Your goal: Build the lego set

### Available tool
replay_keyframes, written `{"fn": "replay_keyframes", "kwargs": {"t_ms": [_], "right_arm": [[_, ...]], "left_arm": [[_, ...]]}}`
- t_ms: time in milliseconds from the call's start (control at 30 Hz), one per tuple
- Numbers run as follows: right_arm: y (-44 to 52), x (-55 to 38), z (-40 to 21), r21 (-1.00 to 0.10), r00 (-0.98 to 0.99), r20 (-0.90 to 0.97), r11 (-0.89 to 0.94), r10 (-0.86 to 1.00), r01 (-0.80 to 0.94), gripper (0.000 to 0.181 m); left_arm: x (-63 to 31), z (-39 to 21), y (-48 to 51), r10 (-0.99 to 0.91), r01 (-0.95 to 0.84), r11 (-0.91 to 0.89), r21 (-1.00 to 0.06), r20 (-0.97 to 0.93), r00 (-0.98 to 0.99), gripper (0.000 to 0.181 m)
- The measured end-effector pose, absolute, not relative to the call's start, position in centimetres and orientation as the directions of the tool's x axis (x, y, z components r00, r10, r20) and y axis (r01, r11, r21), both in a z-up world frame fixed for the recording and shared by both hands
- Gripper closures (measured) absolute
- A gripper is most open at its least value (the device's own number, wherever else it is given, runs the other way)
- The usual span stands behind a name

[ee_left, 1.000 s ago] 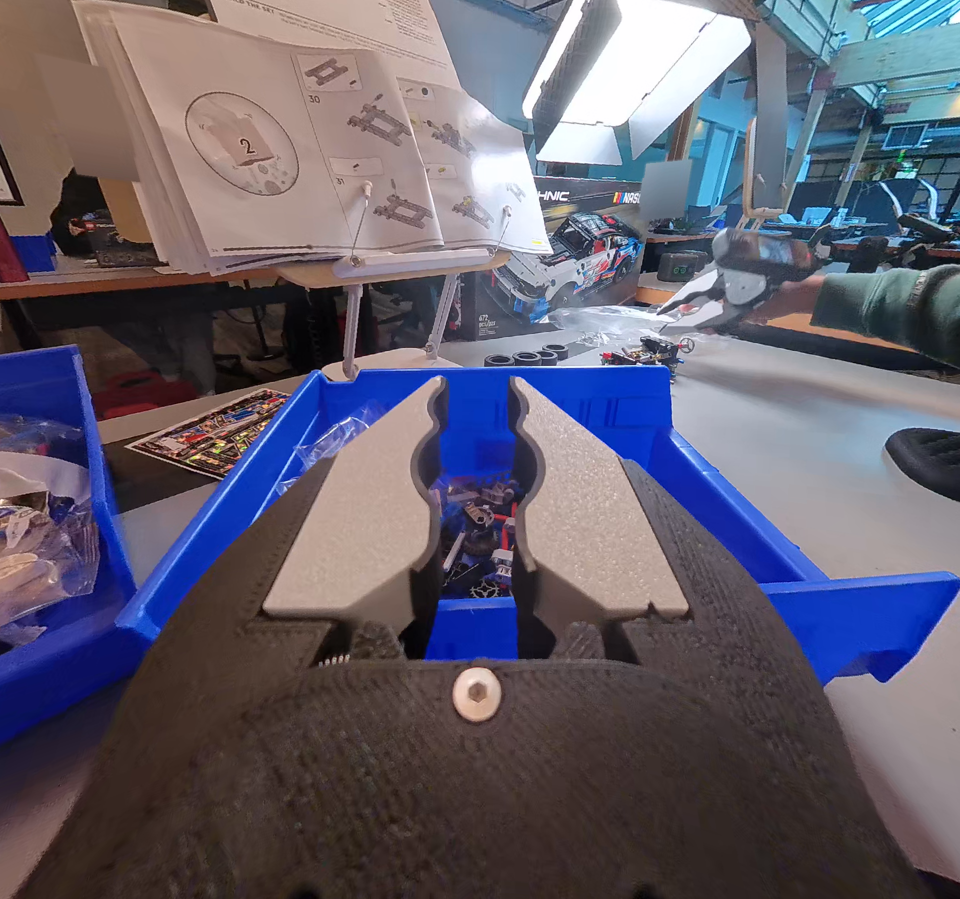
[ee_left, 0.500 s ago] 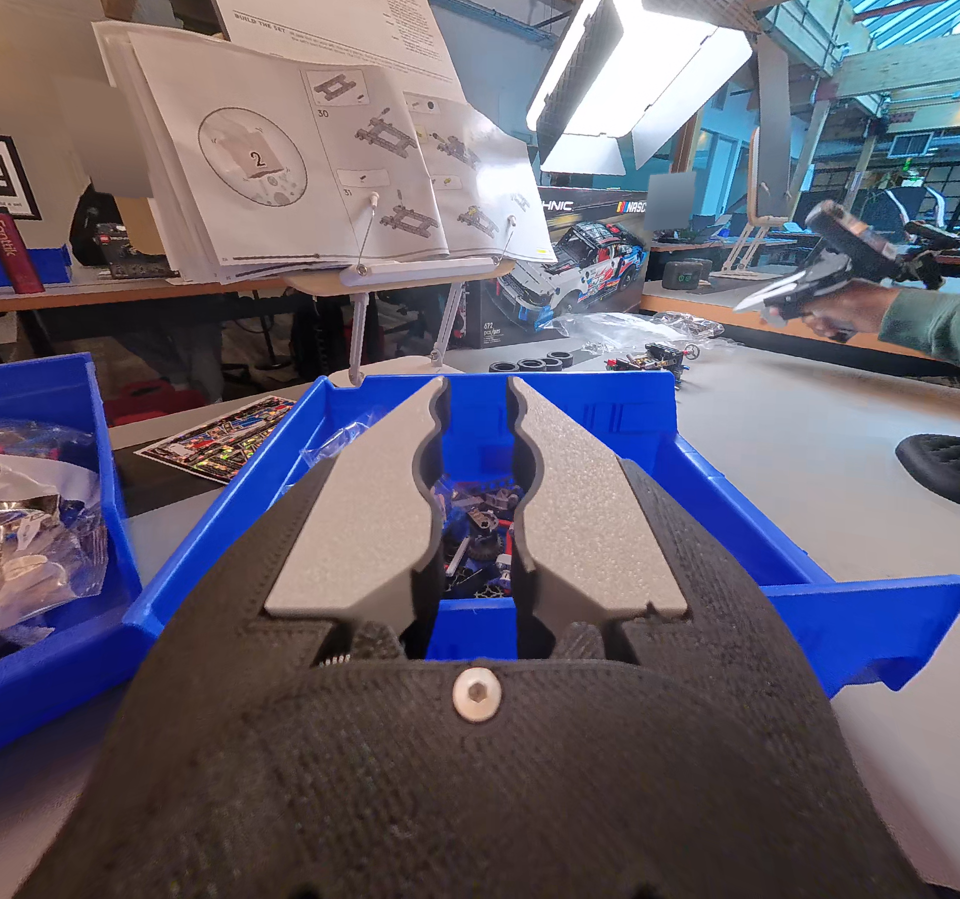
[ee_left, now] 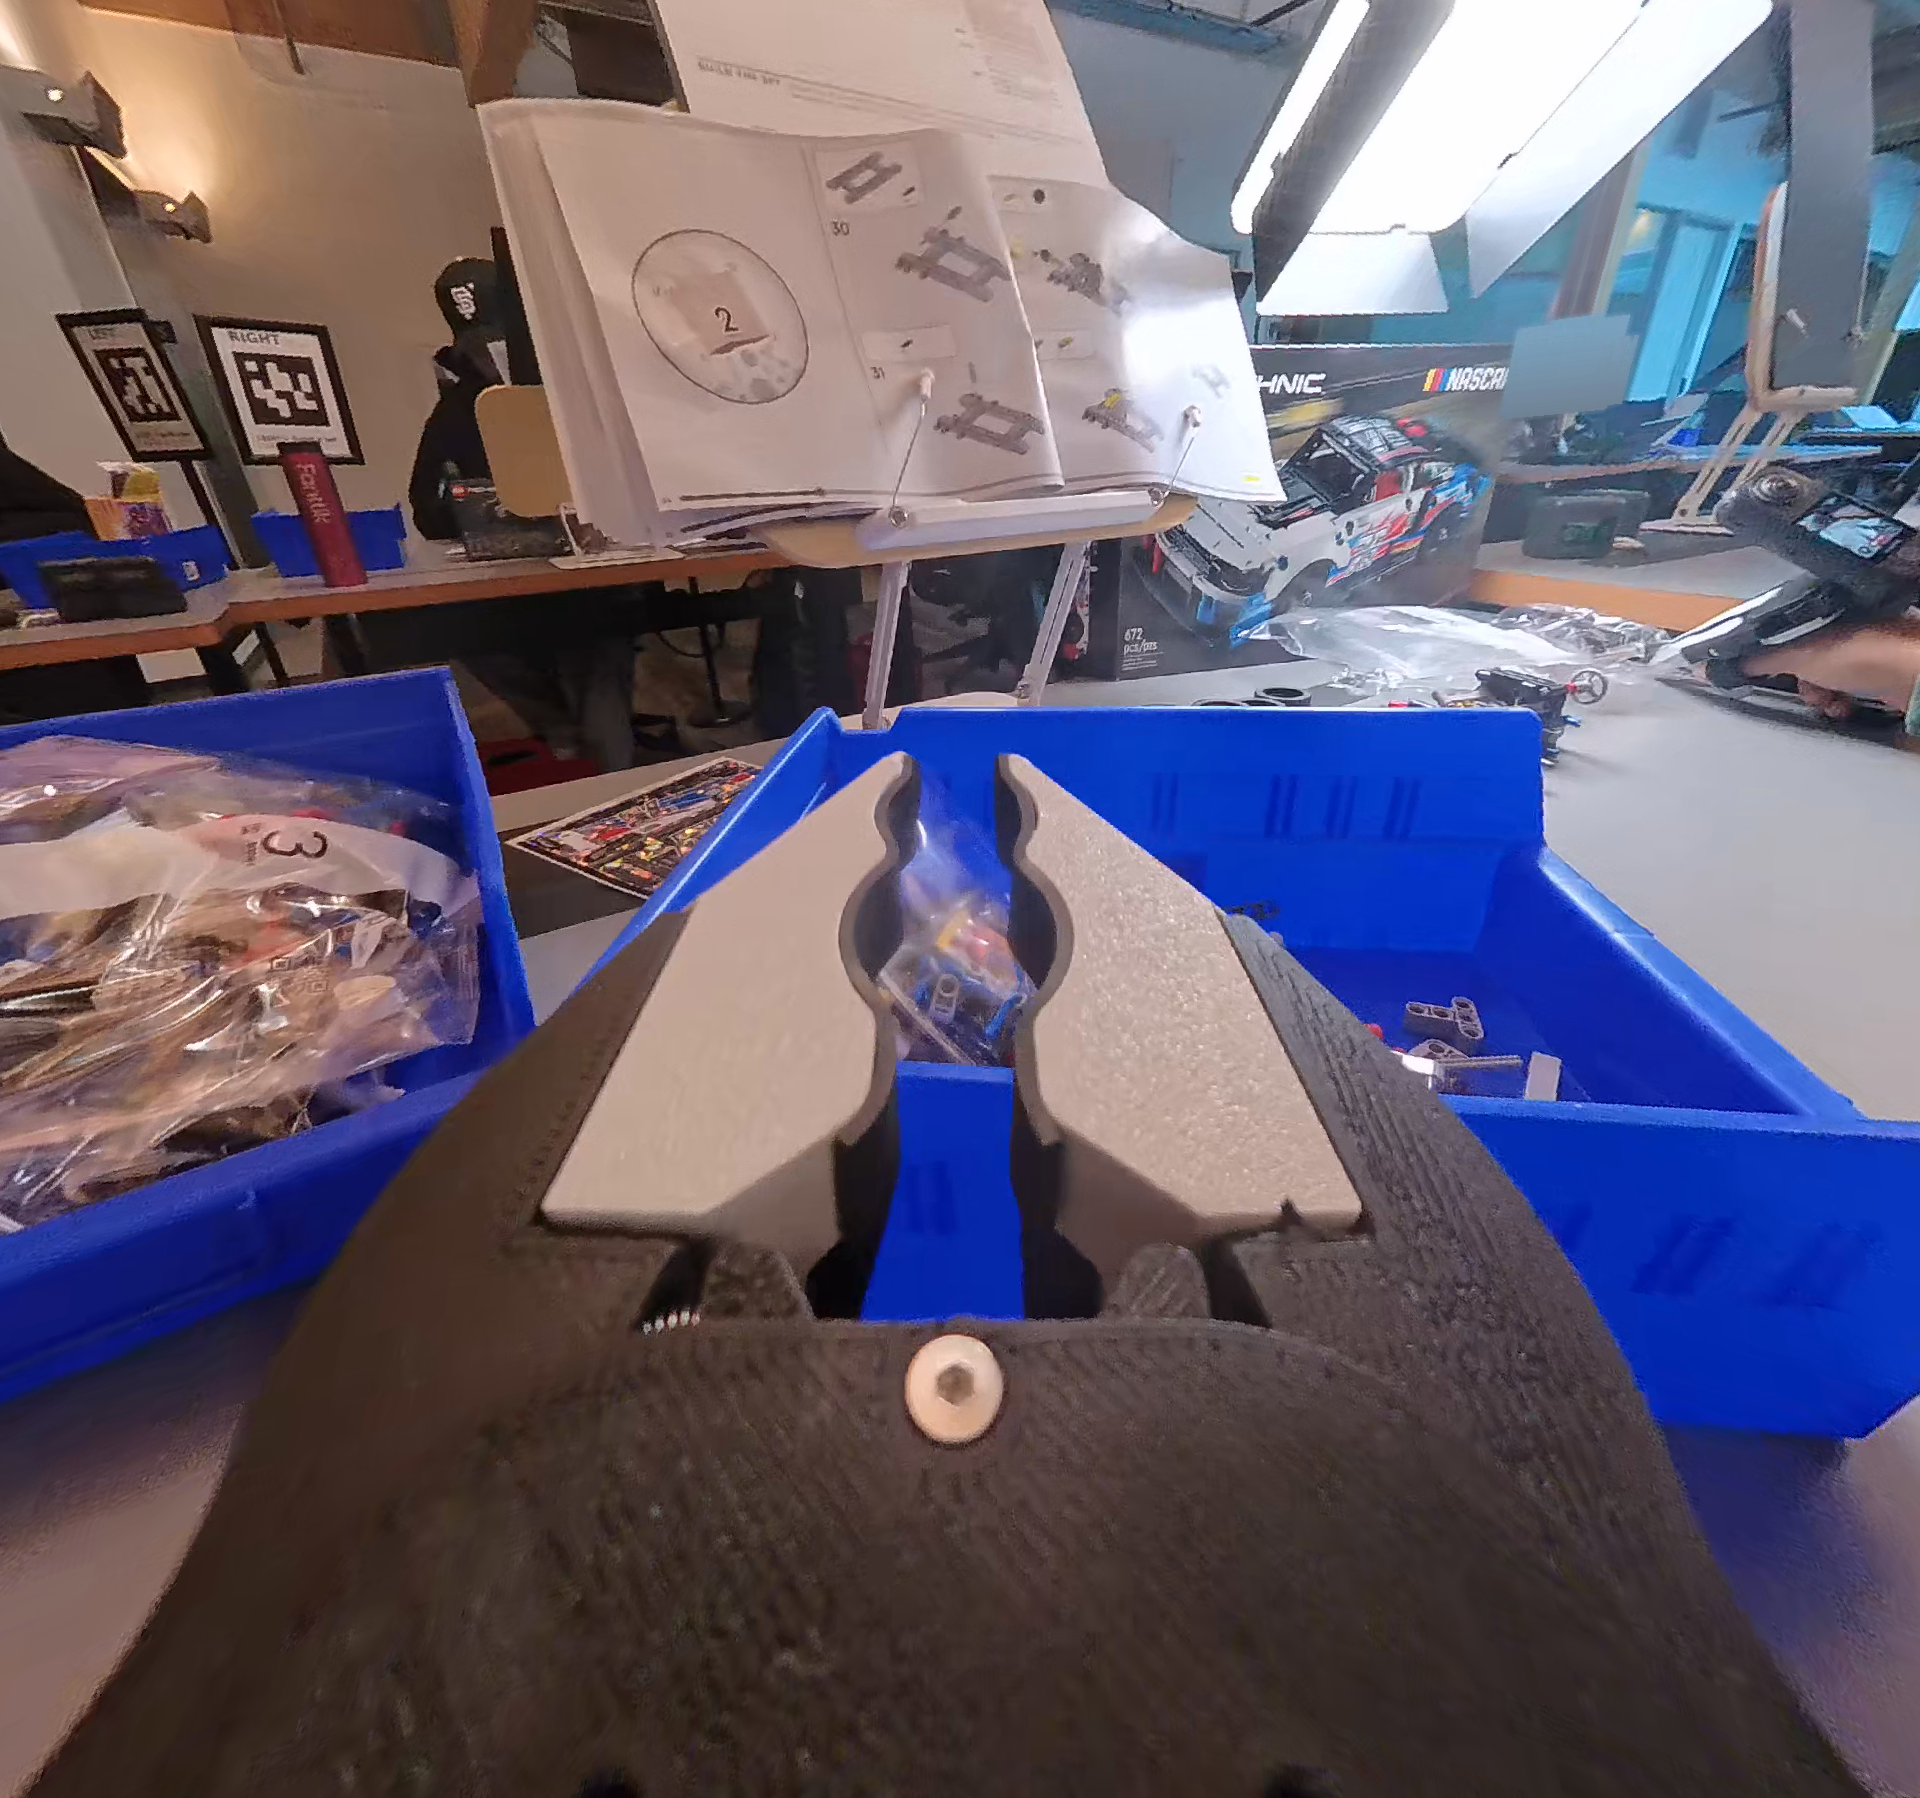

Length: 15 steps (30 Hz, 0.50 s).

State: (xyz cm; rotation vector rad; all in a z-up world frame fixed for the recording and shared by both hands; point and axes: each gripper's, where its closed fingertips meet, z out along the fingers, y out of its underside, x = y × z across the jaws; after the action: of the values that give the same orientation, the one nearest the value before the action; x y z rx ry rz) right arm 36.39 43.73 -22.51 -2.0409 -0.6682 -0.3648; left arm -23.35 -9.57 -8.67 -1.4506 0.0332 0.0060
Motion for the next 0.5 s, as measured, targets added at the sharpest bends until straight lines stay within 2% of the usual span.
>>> {"fn": "replay_keyframes", "kwargs": {"t_ms": [67,133,233,300,367,400,433,467,500], "right_arm": [[43.7,36.6,-21.6,-0.728,0.829,0.482,-0.397,0.284,0.560,0.181],[43.2,35.4,-19.8,-0.817,0.866,0.392,-0.314,0.311,0.483,0.180],[40.6,30.3,-16.0,-0.943,0.814,0.134,-0.180,0.565,0.280,0.168],[38.8,27.7,-15.9,-0.934,0.716,0.026,-0.238,0.698,0.266,0.136],[38.2,26.5,-18.3,-0.872,0.688,0.004,-0.334,0.725,0.357,0.136],[38.8,26.8,-19.3,-0.854,0.712,0.073,-0.325,0.698,0.406,0.137],[39.5,27.4,-20.2,-0.830,0.730,0.155,-0.312,0.666,0.462,0.165],[39.7,27.7,-20.7,-0.811,0.726,0.205,-0.301,0.656,0.501,0.180],[39.7,27.9,-20.9,-0.801,0.727,0.219,-0.306,0.651,0.515,0.181]], "left_arm": [[-23.4,-8.6,-9.7,-0.007,-0.024,0.122,-0.992,-0.025,1.000,0.168],[-23.4,-8.6,-9.7,0.005,-0.039,0.120,-0.992,-0.038,0.999,0.168],[-23.4,-8.7,-9.8,0.008,-0.044,0.118,-0.992,-0.044,0.999,0.168],[-23.5,-8.7,-9.9,0.007,-0.035,0.120,-0.992,-0.035,0.999,0.168],[-23.5,-8.8,-9.9,0.005,-0.030,0.122,-0.992,-0.029,1.000,0.168],[-23.5,-8.8,-9.9,0.006,-0.031,0.121,-0.992,-0.031,1.000,0.168],[-23.5,-8.8,-9.9,0.007,-0.034,0.120,-0.992,-0.034,0.999,0.168],[-23.5,-8.8,-9.9,0.007,-0.038,0.120,-0.992,-0.037,0.999,0.168],[-23.5,-8.8,-9.9,0.007,-0.040,0.120,-0.992,-0.040,0.999,0.168]]}}
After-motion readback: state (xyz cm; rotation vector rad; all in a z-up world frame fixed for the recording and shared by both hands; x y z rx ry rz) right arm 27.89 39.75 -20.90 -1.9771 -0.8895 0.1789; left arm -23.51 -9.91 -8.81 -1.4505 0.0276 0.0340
